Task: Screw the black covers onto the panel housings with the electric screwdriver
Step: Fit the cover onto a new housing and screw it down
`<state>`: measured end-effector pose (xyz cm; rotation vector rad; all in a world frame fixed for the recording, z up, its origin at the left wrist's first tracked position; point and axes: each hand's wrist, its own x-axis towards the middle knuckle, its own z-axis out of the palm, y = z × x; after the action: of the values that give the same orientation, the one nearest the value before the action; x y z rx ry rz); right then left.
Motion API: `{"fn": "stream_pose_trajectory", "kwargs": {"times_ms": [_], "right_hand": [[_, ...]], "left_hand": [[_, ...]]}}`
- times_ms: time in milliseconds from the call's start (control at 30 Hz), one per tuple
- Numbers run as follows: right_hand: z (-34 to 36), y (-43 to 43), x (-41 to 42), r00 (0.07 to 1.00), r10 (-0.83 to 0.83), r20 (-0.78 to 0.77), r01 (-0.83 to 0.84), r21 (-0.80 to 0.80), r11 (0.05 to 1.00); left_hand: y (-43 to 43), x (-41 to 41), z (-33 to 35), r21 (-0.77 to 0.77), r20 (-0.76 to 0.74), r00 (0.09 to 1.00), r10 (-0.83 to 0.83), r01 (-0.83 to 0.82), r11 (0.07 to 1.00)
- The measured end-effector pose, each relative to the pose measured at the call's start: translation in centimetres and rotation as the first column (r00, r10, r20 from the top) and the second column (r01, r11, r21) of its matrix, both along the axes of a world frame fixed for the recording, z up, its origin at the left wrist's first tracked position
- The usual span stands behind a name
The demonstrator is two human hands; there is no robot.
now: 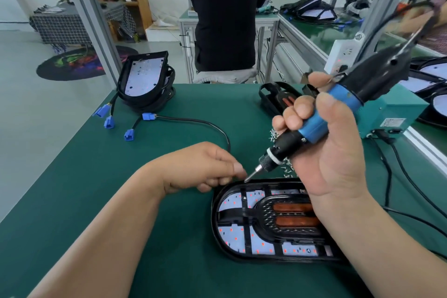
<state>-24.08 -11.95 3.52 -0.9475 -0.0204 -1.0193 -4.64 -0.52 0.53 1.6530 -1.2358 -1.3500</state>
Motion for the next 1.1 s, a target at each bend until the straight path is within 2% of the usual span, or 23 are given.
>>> {"fn": "stream_pose_trajectory", "kwargs": {"times_ms": [67,100,133,200,233,267,300,333,433,467,500,567,600,633,767,833,933,1100], "right_hand": [[-0.1,-0.6,-0.1,0.998,-0.058,-0.002,0.058,0.093,0.994],[-0.1,-0.9,-0.2,0.997,-0.079,-0.003,0.079,0.133,0.988],[-0.1,-1.2,-0.2,0.995,-0.095,-0.002,0.094,0.166,0.982],[0.0,-1.6,-0.5,0.993,-0.121,0.01,0.116,0.206,0.972],[0.1,-1.8,-0.6,0.991,-0.132,0.017,0.125,0.216,0.968],[0.2,-2.0,-0.7,0.99,-0.142,0.025,0.133,0.222,0.966],[0.3,-2.1,-0.8,0.988,-0.151,0.03,0.141,0.226,0.964],[0.3,-2.1,-0.9,0.987,-0.159,0.034,0.147,0.23,0.962],[0.3,-2.2,-1.1,0.985,-0.172,0.03,0.16,0.246,0.956],[0.3,-2.2,-1.1,0.985,-0.171,0.028,0.159,0.246,0.956],[0.3,-2.2,-1.1,0.985,-0.171,0.024,0.16,0.245,0.956],[0.3,-2.2,-1.1,0.985,-0.171,0.018,0.162,0.24,0.957],[0.2,-2.2,-1.1,0.985,-0.172,0.02,0.162,0.235,0.958],[0.2,-2.2,-1.2,0.985,-0.171,0.022,0.161,0.23,0.96],[0.0,-2.3,-1.2,0.987,-0.162,0.018,0.154,0.225,0.962],[0.1,-2.3,-1.3,0.986,-0.164,0.018,0.155,0.224,0.962],[0.2,-2.3,-1.3,0.985,-0.174,0.021,0.165,0.224,0.96],[0.1,-2.4,-1.2,0.986,-0.166,0.015,0.159,0.218,0.963]], "left_hand": [[-0.8,-0.5,-0.3,-0.024,-0.221,0.953,0.209,-0.219,0.975],[-1.3,-0.8,-0.3,-0.019,-0.363,0.877,0.314,-0.344,0.939],[-1.7,-1.0,-0.3,0.009,-0.523,0.759,0.388,-0.45,0.893],[-2.3,-1.1,-0.3,0.142,-0.797,0.423,0.43,-0.562,0.815],[-2.4,-1.1,-0.2,0.213,-0.869,0.252,0.425,-0.585,0.782],[-2.4,-1.1,-0.2,0.265,-0.9,0.129,0.417,-0.598,0.756],[-2.4,-1.2,-0.3,0.293,-0.909,0.071,0.411,-0.594,0.749],[-2.4,-1.5,-0.3,0.298,-0.912,0.064,0.406,-0.576,0.761],[-2.2,-2.0,0.1,0.272,-0.912,0.141,0.386,-0.499,0.823],[-2.1,-1.8,0.3,0.268,-0.918,0.122,0.376,-0.507,0.819],[-2.0,-1.5,0.4,0.273,-0.927,0.068,0.367,-0.548,0.791],[-2.0,-0.6,0.6,0.313,-0.926,-0.058,0.373,-0.671,0.673],[-2.0,-0.5,0.5,0.329,-0.918,-0.08,0.389,-0.701,0.633],[-2.0,-0.6,0.3,0.337,-0.911,-0.073,0.407,-0.701,0.629],[-2.2,-1.9,0.2,0.317,-0.906,0.022,0.423,-0.627,0.711],[-1.9,-1.4,0.8,0.291,-0.928,-0.023,0.373,-0.672,0.681],[-1.6,-0.2,0.8,0.315,-0.926,-0.112,0.36,-0.754,0.577],[-2.0,-1.5,0.3,0.288,-0.901,0.031,0.433,-0.702,0.651]]}}
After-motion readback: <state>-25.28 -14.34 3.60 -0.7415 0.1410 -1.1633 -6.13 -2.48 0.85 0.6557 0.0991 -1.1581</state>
